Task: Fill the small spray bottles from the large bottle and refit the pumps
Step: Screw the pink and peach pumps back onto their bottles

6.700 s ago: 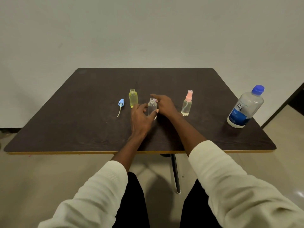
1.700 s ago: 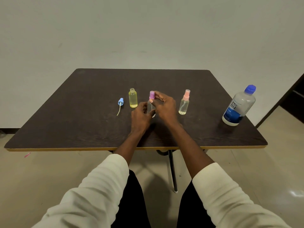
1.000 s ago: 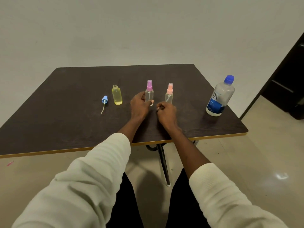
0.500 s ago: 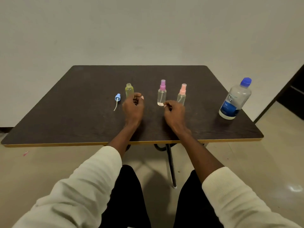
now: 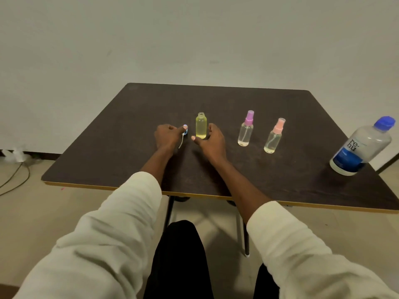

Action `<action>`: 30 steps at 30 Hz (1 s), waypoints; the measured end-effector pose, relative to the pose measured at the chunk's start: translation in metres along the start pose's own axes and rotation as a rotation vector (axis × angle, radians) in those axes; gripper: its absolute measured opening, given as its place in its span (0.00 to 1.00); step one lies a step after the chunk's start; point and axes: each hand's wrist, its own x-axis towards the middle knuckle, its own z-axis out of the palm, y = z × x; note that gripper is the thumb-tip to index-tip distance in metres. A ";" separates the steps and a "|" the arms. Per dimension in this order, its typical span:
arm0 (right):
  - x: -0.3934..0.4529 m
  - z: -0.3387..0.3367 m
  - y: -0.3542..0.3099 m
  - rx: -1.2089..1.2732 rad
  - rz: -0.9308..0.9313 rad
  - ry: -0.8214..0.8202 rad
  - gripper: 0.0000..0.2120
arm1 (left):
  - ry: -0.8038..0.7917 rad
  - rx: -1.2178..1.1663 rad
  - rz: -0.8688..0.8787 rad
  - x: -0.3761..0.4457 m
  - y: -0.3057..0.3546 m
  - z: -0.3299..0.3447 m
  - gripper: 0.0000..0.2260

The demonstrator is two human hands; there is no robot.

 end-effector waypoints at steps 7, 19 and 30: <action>0.015 0.008 -0.002 0.069 0.000 0.002 0.09 | -0.027 0.146 -0.090 0.021 0.002 0.016 0.15; -0.004 -0.004 0.002 0.095 -0.036 -0.077 0.05 | -0.114 -0.735 0.100 -0.004 0.053 -0.008 0.09; -0.020 -0.015 0.003 0.125 -0.041 -0.107 0.06 | -0.228 -0.824 0.244 -0.032 0.072 0.005 0.09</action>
